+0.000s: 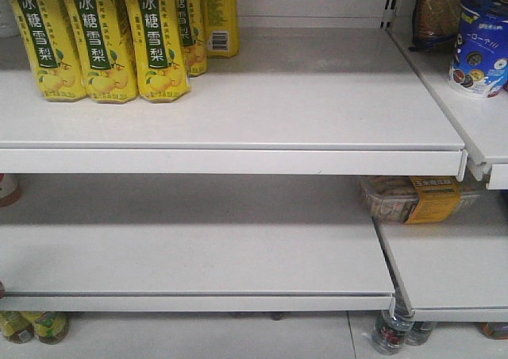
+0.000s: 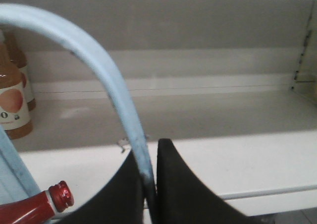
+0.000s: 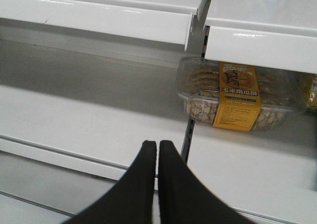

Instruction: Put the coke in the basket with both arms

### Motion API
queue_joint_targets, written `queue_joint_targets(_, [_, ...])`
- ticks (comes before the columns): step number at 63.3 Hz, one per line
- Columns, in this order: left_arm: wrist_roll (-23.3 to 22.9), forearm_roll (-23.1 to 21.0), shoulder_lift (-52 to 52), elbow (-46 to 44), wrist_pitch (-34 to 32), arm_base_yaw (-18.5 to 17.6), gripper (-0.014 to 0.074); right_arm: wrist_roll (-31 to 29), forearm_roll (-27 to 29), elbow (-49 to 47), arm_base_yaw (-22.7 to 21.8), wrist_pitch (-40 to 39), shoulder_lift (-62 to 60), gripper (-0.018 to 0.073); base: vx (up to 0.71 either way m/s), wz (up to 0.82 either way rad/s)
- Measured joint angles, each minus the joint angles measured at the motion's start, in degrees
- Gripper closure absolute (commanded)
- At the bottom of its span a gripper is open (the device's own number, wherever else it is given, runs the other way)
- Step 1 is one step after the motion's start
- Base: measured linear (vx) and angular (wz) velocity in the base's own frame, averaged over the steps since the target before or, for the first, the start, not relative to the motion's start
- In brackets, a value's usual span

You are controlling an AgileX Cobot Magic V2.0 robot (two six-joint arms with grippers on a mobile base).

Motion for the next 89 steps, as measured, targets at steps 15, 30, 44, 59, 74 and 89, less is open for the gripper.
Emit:
queue_joint_targets(15, [13.8, -14.8, 0.0, 0.0, -0.3, 5.4, 0.0603, 0.0, 0.0, 0.0, 0.0, 0.0, 0.0, 0.0561, 0.0, 0.0])
queue_joint_targets(30, [24.1, -21.1, 0.0, 0.0, -0.3, 6.1, 0.0603, 0.0, 0.0, 0.0, 0.0, 0.0, 0.0, 0.0561, 0.0, 0.0])
queue_joint_targets(44, [22.7, -17.8, 0.0, 0.0, -0.4, 6.1, 0.0603, 0.0, 0.0, 0.0, 0.0, 0.0, 0.0, 0.0561, 0.0, 0.0])
queue_joint_targets(59, [18.9, -15.3, 0.0, 0.0, -0.4, 6.1, 0.0603, 0.0, 0.0, 0.0, 0.0, 0.0, 0.0, 0.0561, 0.0, 0.0])
queue_joint_targets(74, [18.6, -15.3, 0.0, 0.0, -0.4, 6.1, 0.0603, 0.0, 0.0, 0.0, 0.0, 0.0, 0.0, 0.0561, 0.0, 0.0])
queue_joint_targets(89, [18.6, -15.3, 0.0, 0.0, -0.4, 6.1, 0.0603, 0.0, 0.0, 0.0, 0.0, 0.0, 0.0, 0.0561, 0.0, 0.0])
